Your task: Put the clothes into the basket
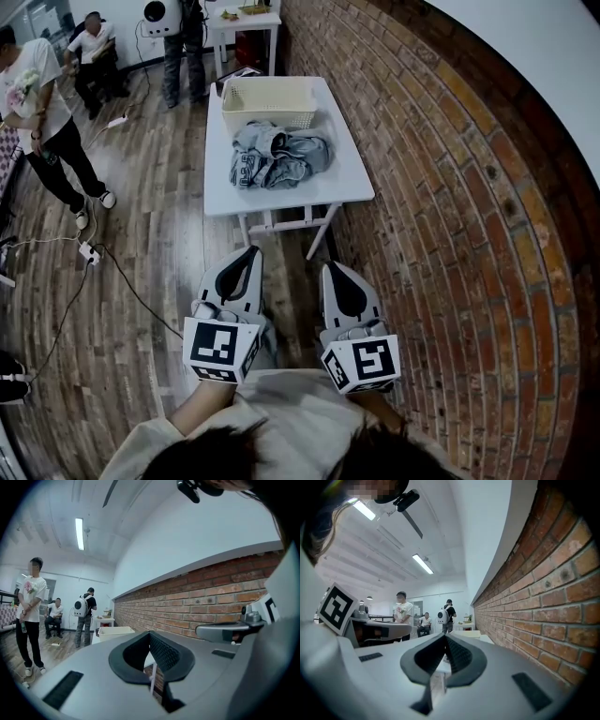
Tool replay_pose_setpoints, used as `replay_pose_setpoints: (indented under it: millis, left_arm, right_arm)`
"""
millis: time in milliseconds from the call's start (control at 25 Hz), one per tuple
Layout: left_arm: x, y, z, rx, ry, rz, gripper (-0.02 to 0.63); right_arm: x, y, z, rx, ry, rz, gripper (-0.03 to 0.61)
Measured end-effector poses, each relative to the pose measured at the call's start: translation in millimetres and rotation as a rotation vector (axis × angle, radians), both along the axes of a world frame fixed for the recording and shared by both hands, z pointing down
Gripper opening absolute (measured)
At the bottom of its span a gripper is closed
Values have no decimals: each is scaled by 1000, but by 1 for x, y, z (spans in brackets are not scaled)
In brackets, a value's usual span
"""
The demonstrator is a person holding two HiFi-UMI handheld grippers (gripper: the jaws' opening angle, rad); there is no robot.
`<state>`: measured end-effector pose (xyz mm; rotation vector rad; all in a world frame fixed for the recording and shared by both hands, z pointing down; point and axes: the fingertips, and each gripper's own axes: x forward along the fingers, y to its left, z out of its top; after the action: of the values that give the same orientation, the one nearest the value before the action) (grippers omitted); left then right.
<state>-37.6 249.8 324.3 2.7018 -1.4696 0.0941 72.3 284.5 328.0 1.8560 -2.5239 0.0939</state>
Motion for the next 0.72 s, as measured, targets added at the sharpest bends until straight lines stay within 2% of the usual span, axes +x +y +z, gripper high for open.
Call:
replay_pose_setpoints:
  millis: [280,720]
  left_arm:
    - [-9,-75,2,-21,-1,8,6]
    - [-6,-196,7,-60,-6,82,6]
  right_arm:
    - [-9,-72,4,-26,-3,6,5]
    - [-16,-184,7,-71,29,35,5]
